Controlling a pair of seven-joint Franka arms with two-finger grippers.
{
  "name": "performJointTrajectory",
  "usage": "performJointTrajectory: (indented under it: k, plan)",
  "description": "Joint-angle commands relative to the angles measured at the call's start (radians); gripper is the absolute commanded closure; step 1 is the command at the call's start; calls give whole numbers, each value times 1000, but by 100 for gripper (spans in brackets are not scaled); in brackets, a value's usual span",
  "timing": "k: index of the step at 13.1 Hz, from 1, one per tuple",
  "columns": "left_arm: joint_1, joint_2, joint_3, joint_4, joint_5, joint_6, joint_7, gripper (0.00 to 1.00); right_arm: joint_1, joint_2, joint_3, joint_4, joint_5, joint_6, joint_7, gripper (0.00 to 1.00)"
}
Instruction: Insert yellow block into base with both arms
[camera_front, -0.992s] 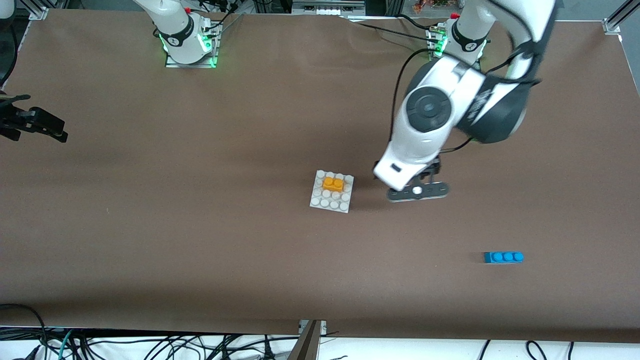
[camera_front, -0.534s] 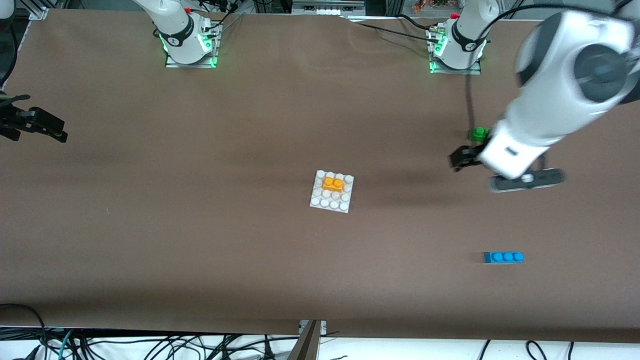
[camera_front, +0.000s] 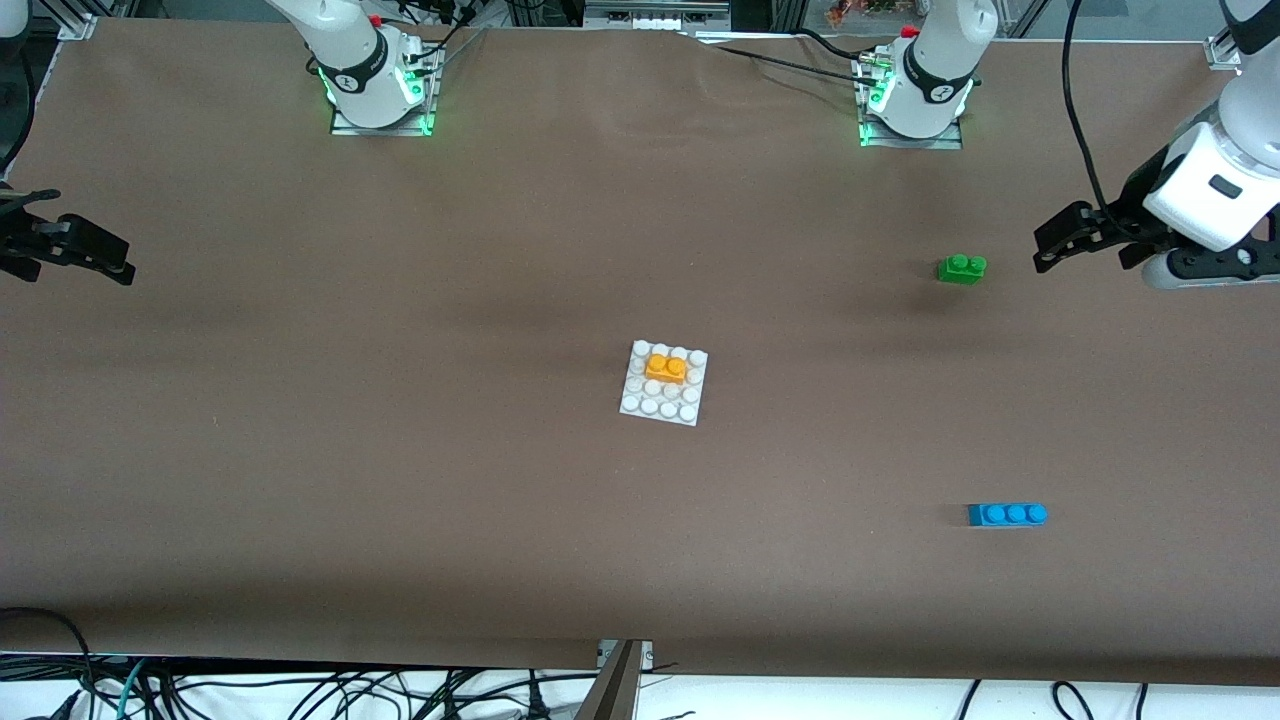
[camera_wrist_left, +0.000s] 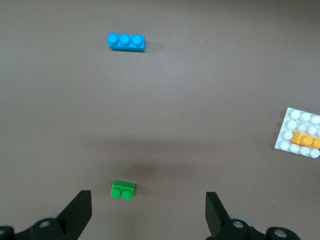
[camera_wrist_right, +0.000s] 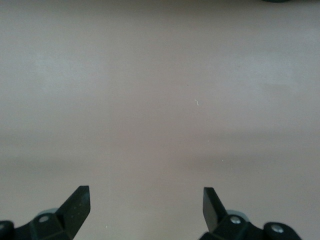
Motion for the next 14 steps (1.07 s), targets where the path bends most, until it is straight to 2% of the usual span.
performJointTrajectory:
  k: [1,3,14]
  plan:
    - [27,-6,-17,-21,-9,14,26,0,-11,-6,4,-4,17,5,-14,0]
    - [69,-6,-60,-21,-8,11,22,0,-13,-6,4,-4,19,5,-14,0]
    - [74,23,-66,9,-6,-12,23,0,-9,-6,4,-4,20,5,-14,0]
